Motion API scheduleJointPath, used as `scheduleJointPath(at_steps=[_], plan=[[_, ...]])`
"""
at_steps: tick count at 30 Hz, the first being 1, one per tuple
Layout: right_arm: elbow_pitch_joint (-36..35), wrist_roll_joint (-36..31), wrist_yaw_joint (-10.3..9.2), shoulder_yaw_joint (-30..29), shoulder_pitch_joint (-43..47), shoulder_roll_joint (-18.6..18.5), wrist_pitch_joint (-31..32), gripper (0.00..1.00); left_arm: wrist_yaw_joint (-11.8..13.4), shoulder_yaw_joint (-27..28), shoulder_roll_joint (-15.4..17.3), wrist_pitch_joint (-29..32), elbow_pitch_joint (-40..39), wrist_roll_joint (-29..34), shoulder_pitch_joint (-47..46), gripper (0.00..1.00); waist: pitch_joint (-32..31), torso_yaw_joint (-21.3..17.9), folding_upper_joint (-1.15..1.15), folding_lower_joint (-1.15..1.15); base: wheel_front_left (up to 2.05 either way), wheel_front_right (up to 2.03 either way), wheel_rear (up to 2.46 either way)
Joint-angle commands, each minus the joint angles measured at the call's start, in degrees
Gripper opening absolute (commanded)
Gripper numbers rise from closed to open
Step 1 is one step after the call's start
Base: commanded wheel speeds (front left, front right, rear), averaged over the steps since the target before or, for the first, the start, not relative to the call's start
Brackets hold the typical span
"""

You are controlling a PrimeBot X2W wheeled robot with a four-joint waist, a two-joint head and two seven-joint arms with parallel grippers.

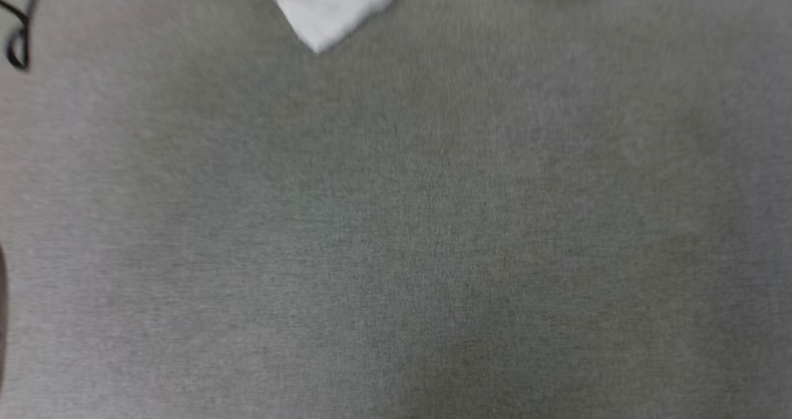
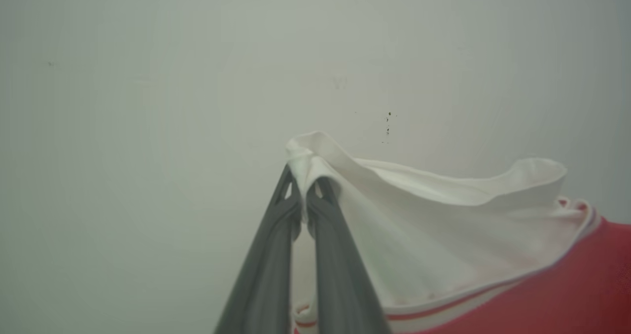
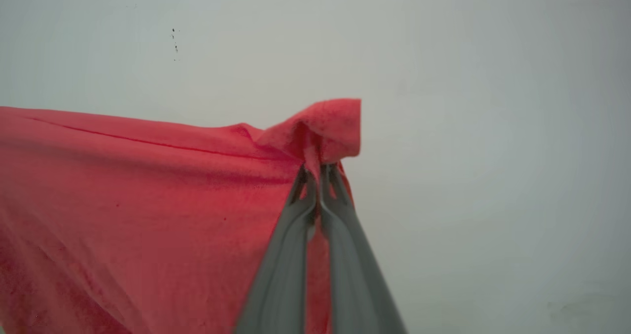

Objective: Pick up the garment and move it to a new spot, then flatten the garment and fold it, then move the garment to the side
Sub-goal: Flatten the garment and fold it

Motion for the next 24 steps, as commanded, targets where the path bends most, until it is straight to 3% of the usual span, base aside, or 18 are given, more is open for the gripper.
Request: scheduleJointPath(at_steps=[1, 11, 13, 14, 19, 24], plan=[[0.8, 0.1, -0.09, 0.5, -2.3, -0.3, -0.6, 0.0, -0.3, 0.2, 0.2, -0.2, 0.8, 0.2, -2.2, 0.0, 4.9, -0.8, 0.0, -0.01, 0.0, 0.0, 0.0], [6.0, 2.0, -0.08, 4.7, -13.5, -0.2, -3.4, 0.0, -2.1, -1.7, -0.7, -0.8, 5.9, 1.2, -10.8, 0.0, 15.6, -0.2, 0.0, -0.01, 0.0, 0.0, 0.0], [7.9, 2.2, -0.08, 6.2, -14.1, 0.1, -4.1, 0.0, -2.5, -1.9, -1.2, -1.3, 7.4, 0.9, -11.1, 0.0, 17.0, -0.2, 0.0, -0.01, 0.0, 0.0, 0.0], [13.3, 4.3, -0.08, 10.2, -15.4, 1.1, -6.1, 0.0, -4.1, -2.6, -2.6, -2.5, 12.2, 0.4, -10.1, 0.0, 19.0, 0.1, 0.0, -0.01, 0.0, 0.0, 0.0], [18.0, 6.1, -0.08, 13.6, -14.3, 1.6, -7.6, 0.0, -5.4, -3.2, -4.1, -3.8, 16.2, -0.4, -8.4, 0.0, 18.9, 0.6, 0.0, -0.01, 0.0, 0.0, 0.0], [23.1, 9.5, -0.08, 18.3, -8.1, 1.1, -11.0, 0.0, -7.2, -4.7, -6.2, -5.8, 21.9, -1.1, -2.1, 0.0, 14.7, 1.8, 0.0, -0.01, 0.0, 0.0, 0.0]])
